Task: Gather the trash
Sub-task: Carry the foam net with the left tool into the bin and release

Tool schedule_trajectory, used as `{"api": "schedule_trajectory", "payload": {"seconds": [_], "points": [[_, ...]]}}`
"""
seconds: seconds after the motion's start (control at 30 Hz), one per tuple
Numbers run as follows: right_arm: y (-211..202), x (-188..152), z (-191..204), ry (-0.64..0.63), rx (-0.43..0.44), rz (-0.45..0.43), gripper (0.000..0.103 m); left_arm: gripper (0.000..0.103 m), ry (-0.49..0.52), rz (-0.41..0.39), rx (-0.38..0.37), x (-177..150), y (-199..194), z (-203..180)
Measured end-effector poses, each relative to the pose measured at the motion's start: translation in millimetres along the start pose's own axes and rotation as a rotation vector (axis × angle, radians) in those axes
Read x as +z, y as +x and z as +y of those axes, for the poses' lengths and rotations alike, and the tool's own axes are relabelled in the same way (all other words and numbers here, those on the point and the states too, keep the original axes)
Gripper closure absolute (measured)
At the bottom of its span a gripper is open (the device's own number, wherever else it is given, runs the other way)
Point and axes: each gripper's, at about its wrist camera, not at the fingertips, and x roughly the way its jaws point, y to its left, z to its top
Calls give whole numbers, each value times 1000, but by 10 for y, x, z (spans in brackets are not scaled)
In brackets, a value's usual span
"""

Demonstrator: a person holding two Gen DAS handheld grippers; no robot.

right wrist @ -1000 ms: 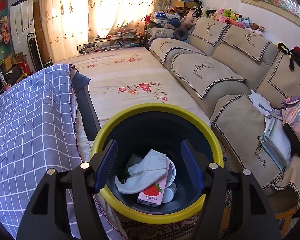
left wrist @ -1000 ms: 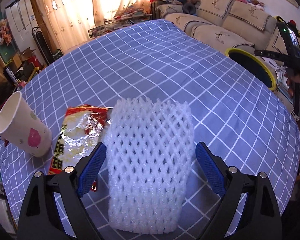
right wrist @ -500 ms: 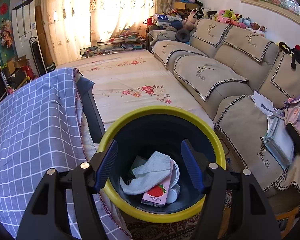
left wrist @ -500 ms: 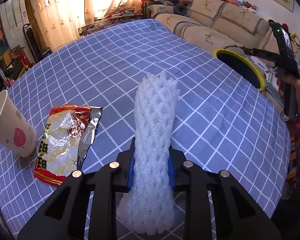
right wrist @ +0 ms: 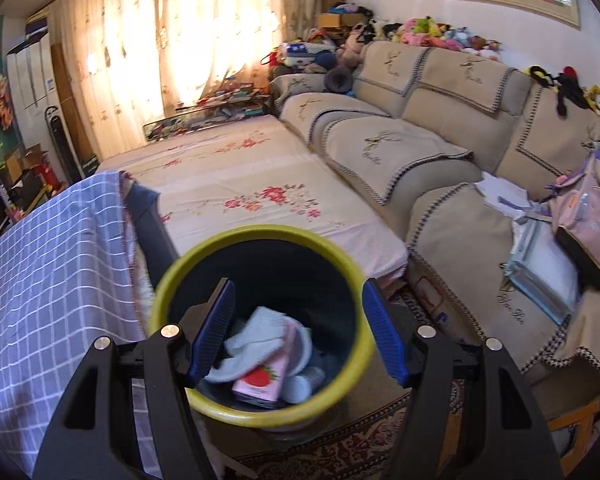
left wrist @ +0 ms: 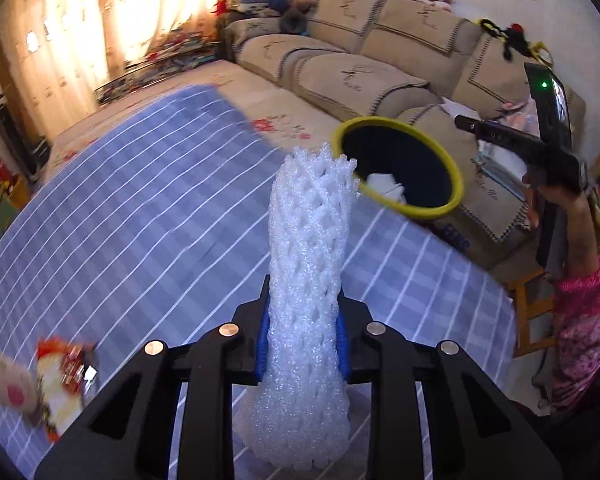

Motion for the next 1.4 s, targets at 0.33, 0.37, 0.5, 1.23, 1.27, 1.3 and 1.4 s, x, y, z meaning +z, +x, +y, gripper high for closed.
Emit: {"api": "schedule_trajectory", "payload": {"seconds": [0.33,0.37,0.5,1.23,1.27,1.3,1.4], "points": [[-207,-96,-766,96,-52,-20,40,77,113,62,-119,1205,1037,-965],[-206,-108,-803,100,-54,-17,40,77,109,71,-116,1295,1159,-1003],[-192,-152,-906,114,-51,-7,40,76,88,127,-105,1565,1730,-1097],[-471,-30,-769,80,-35,-44,38,10,8,3,-30,1681,1559,-986],[-477,-23,-777,80,-36,-41,37,10,4,-24,-17,1658,1415,-929],[-481,-16,-779,78,-36,-36,37,10,-12,-59,-4,1609,1230,-845],[-469,-27,-740,59,-29,-18,37,10,-84,-149,33,1403,706,-562]]}}
